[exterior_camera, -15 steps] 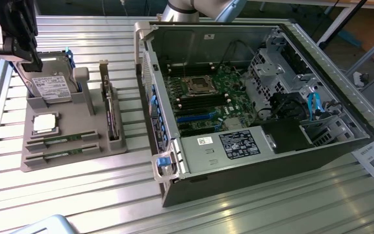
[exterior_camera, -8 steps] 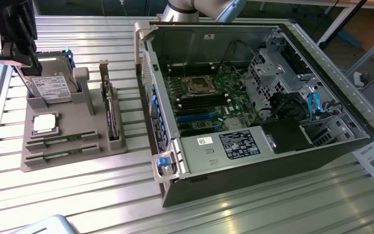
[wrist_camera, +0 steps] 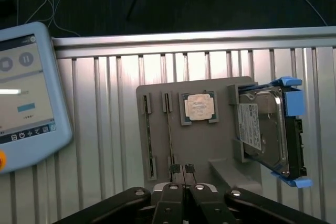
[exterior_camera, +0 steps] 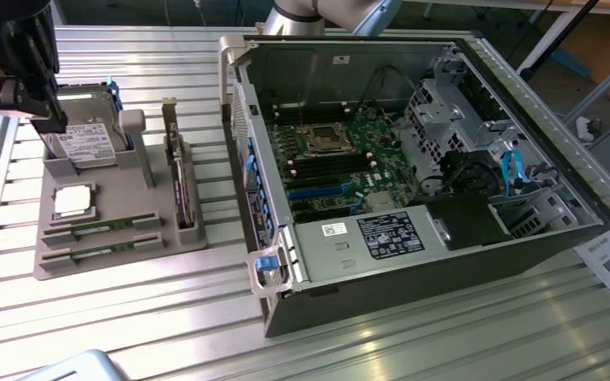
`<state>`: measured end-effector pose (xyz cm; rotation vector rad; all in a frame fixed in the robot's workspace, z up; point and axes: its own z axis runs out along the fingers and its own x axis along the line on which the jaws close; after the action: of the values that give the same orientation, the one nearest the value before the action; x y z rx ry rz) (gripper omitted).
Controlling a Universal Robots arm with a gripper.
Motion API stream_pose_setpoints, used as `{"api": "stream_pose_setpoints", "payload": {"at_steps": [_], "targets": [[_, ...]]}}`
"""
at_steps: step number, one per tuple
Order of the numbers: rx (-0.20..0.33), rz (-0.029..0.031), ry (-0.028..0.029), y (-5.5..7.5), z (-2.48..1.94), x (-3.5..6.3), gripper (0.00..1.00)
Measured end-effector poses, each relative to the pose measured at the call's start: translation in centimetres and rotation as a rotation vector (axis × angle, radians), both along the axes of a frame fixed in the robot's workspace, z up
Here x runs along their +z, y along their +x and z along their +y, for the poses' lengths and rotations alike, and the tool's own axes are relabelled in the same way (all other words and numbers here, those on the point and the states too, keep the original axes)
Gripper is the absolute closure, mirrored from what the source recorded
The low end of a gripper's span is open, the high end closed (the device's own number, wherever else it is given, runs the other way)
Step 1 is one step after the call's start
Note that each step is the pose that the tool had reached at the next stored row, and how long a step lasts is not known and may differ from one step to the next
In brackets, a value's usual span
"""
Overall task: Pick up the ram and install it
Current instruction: 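Pick up the ram and move it above insertion slot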
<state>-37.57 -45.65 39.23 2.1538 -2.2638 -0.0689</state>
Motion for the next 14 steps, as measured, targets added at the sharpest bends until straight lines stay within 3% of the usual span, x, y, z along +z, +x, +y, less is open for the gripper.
{"api": "stream_pose_setpoints", "payload": {"at_steps": [5,14], "targets": [[0.000,0.0001,-0.0002,0.00,-0.60,0.00,0.90],[0.000,0.0000,-0.0003,0.00,-0.70,0.00,0.90]]}}
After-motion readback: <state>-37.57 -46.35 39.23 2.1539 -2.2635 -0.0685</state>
